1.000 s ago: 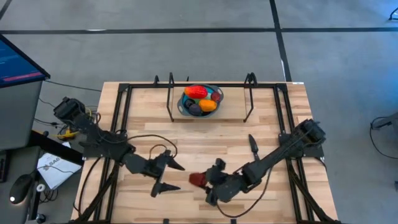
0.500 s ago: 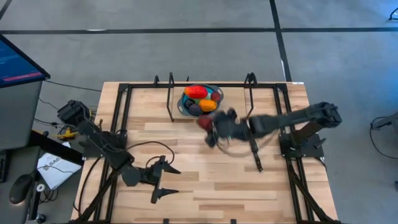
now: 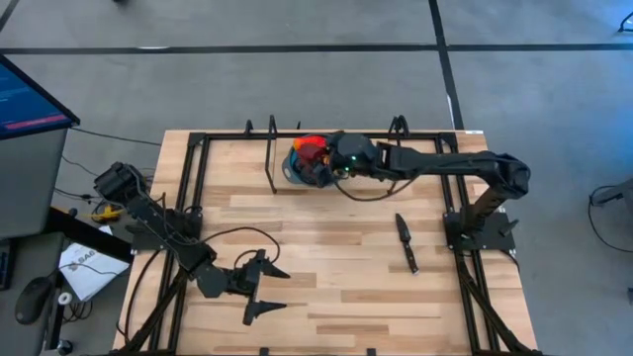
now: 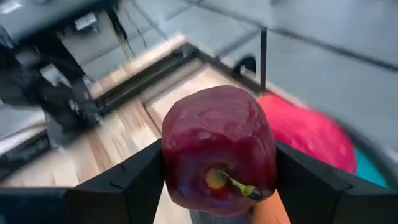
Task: Pick & Place Fruit
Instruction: Put the red apple into the blue strainer bowl on the shelf, then put the black knife on the shelf
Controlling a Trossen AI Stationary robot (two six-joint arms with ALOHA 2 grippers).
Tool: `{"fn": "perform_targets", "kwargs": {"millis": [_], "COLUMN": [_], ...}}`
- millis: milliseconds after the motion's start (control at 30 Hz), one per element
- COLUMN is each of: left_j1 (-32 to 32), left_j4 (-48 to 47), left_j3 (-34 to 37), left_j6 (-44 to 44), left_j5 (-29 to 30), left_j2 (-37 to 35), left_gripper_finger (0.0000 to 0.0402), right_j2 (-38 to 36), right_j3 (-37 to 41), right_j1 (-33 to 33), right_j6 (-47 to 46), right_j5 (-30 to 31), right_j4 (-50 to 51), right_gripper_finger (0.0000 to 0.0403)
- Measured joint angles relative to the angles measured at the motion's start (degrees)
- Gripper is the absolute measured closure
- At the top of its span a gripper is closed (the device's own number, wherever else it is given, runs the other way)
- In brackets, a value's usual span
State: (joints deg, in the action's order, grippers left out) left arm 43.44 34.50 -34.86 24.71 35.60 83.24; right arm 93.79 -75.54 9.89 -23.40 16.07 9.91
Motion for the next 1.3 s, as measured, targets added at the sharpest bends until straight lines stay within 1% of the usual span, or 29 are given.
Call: {"fn": "perform_targets", "kwargs": {"millis": [67, 167, 533, 700, 833, 967, 1300], "left_j1": [0.00, 0.00, 0.00, 0.00, 0.00, 0.00, 0.00], "left_j4": [0.05, 0.34, 0.48, 0.57, 0.59, 0.61, 0.79], "left_j3": [-0.01, -0.01, -0.01, -0.01, -0.01, -0.01, -0.01], "left_j6": [0.02, 0.03, 0.07, 0.04, 0.04, 0.04, 0.07], "left_j5": [0.01, 0.00, 0.00, 0.00, 0.00, 0.00, -0.03], "left_j2": [0.00, 0.00, 0.02, 0.02, 0.02, 0.02, 0.02], "left_gripper_finger": [0.0050, 0.0049, 0.0052, 0.0054, 0.0054, 0.0055, 0.0056], "right_j2": [0.58, 2.15, 2.12, 2.13, 2.12, 2.13, 2.12], "right_j3": [0.34, 0.16, 0.23, 0.23, 0.23, 0.23, 0.23], "right_j1": [0.77, 1.16, 2.34, 2.34, 2.34, 2.62, 3.04], "right_j6": [0.00, 0.00, 0.02, 0.02, 0.02, 0.02, 0.00], "right_j5": [-1.26, -1.30, -1.26, -1.26, -1.26, -1.22, -1.02], "right_j4": [1.48, 0.41, 1.27, 3.15, 3.17, 3.17, 3.19], "right_gripper_finger": [0.0141, 0.0141, 0.0139, 0.0122, 0.0100, 0.0087, 0.0085]}}
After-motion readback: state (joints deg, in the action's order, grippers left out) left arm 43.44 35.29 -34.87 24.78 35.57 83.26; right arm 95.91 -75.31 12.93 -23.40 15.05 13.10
